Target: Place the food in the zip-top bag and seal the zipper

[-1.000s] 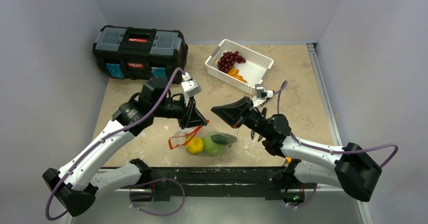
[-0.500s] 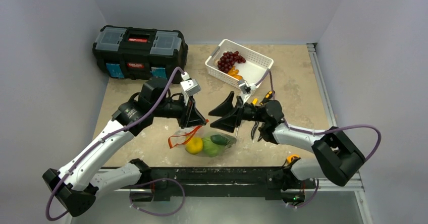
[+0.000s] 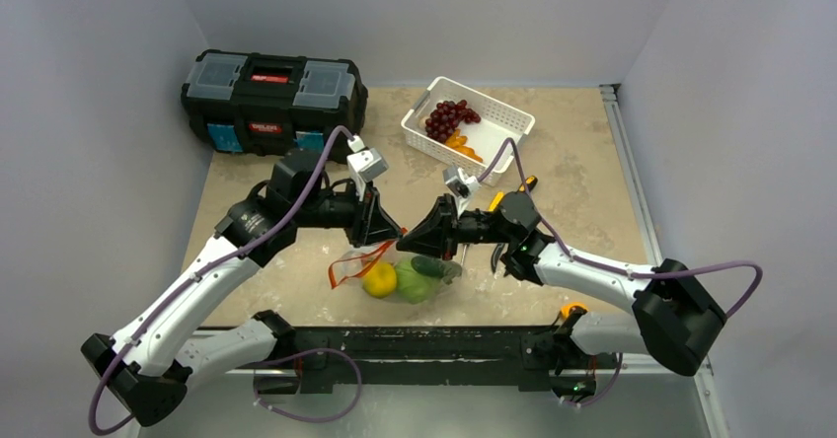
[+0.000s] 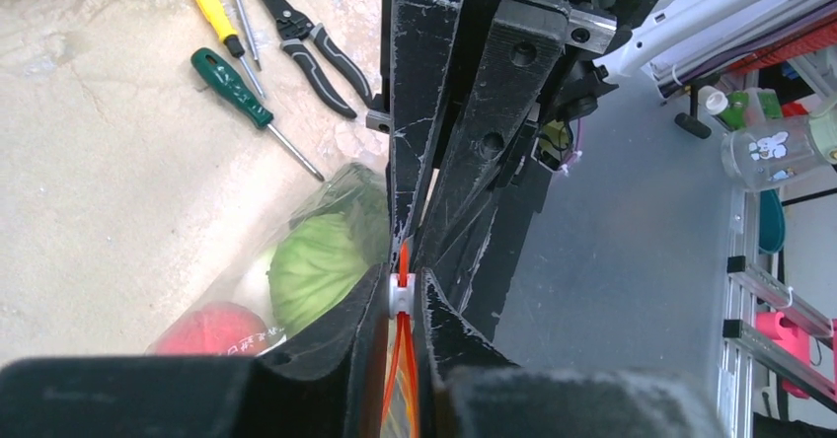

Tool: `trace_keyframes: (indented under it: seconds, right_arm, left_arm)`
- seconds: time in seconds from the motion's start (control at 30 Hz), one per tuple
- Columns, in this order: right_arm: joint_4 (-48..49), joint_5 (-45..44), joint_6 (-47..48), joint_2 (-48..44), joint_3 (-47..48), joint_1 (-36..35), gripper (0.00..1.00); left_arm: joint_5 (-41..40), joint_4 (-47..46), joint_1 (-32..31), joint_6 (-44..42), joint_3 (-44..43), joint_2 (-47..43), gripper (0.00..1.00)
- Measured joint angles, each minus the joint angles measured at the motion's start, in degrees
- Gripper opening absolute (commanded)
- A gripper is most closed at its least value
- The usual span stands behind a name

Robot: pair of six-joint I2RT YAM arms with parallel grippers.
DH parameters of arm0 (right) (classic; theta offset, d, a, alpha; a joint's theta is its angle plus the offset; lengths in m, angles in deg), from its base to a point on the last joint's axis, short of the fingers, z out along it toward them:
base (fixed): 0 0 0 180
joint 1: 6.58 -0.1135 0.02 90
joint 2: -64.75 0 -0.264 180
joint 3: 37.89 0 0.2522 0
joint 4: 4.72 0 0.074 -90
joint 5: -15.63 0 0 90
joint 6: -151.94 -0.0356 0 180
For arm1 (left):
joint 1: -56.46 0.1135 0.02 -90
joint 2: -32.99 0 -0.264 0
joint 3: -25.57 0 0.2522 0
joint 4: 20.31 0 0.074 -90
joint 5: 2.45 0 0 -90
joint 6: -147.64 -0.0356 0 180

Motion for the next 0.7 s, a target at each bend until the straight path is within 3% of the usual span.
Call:
trace_keyframes:
  seconds: [0.07, 0.17, 0.3, 0.4, 0.47, 0.53, 0.63, 0.67, 0.7]
  right_arm:
    - [0.28, -0.61, -0.2, 0.07, -0.07, 0.0, 0.0]
    - [1.16, -2.01, -0.74, -0.52, -0.39, 0.0, 0.0]
    - [1.22, -4.04, -1.79, -0.98, -0.39, 0.0, 0.0]
    - [1.22, -4.57, -3.06, -0.98, -0.39, 0.0, 0.0]
    - [1.27, -4.76, -3.8, -0.98, -0.39, 0.0, 0.0]
    - [1.27, -5.31, -4.52, -0.98, -0.39, 0.0, 0.0]
    - [1.36, -5.75, -5.75, -0.98, -0.37, 0.0, 0.0]
    - [1.53, -5.84, -6.36, -0.98, -0.37, 0.0, 0.0]
    - [1.84, -5.88, -6.99, -0.98, -0.37, 0.02, 0.06]
  left_arm:
    - [-0.98, 0.15, 0.0, 0.11, 0.02, -0.48, 0.39]
    - [-2.56, 0.83, 0.0, -0.09, 0.02, -2.12, 0.51]
    - [-4.28, 0.98, 0.0, -1.33, 1.99, -6.23, 0.6]
    - [-5.01, 1.6, 0.0, -1.97, 4.35, -8.35, 0.6]
    - [-5.27, 1.75, -0.02, -2.49, 5.46, -8.59, 0.56]
    - [-6.05, 1.97, 0.0, -2.86, 6.1, -8.33, 0.44]
    - [-6.84, 2.23, 0.0, -4.02, 6.25, -7.52, 0.09]
    - [-6.93, 2.27, 0.0, -4.46, 6.25, -7.15, 0.02]
    - [-6.97, 2.25, 0.0, -4.96, 6.25, -6.75, 0.0]
